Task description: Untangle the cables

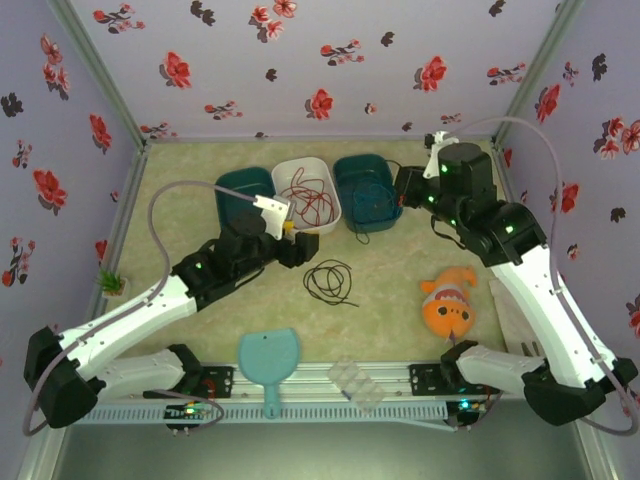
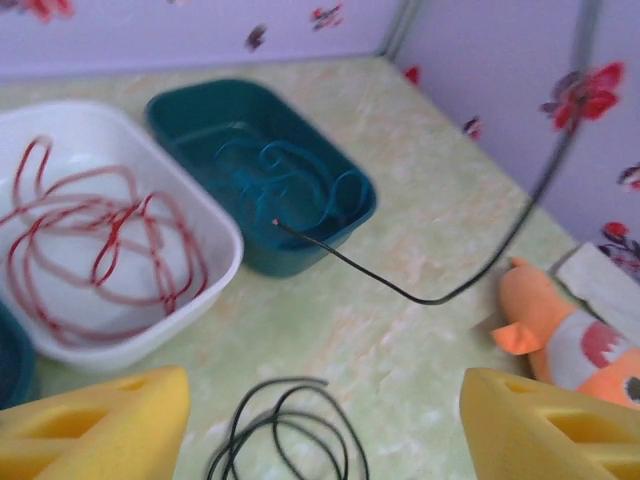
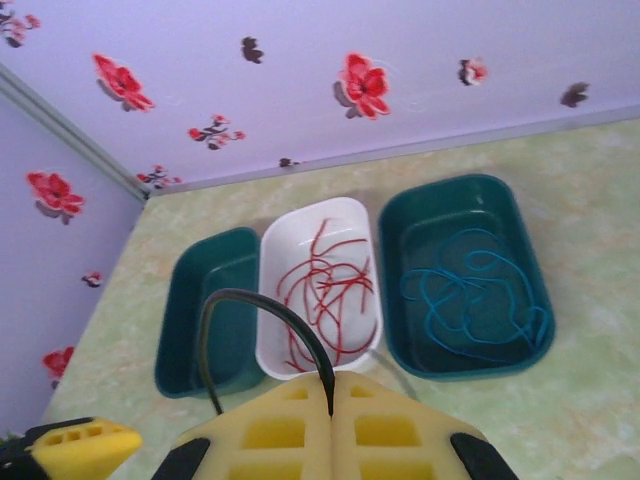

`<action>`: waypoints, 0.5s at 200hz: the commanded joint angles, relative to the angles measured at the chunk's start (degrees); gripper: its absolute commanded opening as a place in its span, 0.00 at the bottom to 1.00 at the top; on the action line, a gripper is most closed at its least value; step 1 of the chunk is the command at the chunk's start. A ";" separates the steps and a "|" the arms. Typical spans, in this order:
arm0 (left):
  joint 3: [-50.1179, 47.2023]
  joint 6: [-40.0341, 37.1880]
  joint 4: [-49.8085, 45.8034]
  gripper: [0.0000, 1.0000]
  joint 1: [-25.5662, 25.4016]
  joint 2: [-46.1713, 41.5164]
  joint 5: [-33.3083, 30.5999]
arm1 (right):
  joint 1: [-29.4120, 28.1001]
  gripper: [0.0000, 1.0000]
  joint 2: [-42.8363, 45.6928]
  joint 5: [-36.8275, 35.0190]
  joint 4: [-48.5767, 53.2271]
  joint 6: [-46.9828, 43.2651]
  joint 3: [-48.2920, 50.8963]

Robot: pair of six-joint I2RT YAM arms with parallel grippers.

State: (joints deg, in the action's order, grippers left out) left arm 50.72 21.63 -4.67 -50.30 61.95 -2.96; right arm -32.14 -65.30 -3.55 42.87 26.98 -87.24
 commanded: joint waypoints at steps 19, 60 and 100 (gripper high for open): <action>4.12 -6.76 8.23 0.78 -0.85 4.84 6.71 | -2.79 0.00 -2.81 2.32 -4.69 -0.96 -4.78; 7.30 -7.55 8.97 0.79 -0.79 11.99 2.39 | -4.41 0.00 -4.75 3.36 -6.63 -1.01 -7.34; 7.57 -3.30 12.05 0.75 1.12 14.07 -6.36 | -5.26 0.00 -5.26 4.32 -8.50 -0.62 -7.81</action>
State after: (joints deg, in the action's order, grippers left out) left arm 56.77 16.62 2.48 -50.37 76.03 -4.05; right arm -36.77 -70.48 -0.84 37.28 26.98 -93.30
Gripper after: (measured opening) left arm 0.775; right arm 0.046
